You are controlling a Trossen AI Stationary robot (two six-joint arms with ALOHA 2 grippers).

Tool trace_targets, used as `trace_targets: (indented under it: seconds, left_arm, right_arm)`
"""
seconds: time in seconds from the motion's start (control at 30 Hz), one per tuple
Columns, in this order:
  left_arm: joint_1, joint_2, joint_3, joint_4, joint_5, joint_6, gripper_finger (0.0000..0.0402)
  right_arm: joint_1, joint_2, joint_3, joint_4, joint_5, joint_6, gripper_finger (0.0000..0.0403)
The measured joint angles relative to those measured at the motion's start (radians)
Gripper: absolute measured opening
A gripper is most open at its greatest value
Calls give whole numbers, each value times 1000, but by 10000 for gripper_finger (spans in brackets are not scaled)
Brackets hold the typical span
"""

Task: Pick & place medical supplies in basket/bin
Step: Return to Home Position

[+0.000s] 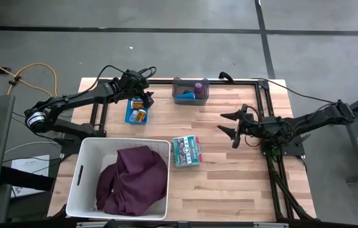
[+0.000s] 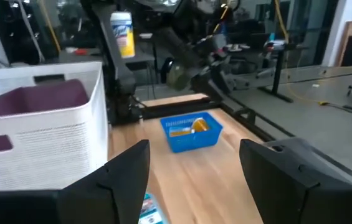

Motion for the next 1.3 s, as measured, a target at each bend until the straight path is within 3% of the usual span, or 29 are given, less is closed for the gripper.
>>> trace_targets:
  seconds: [0.2, 0.53, 1.3]
  left_arm:
    - [0, 0, 0, 0, 0, 0, 194]
    - [0, 0, 0, 0, 0, 0, 194]
    - [0, 0, 0, 0, 0, 0, 194]
  right_arm:
    - [-36, -56, -65, 22, 0, -3, 236]
    - [-78, -189, -263, 230, -7, -46, 236]
    - [-76, -479, -335, 45, -1, -81, 236]
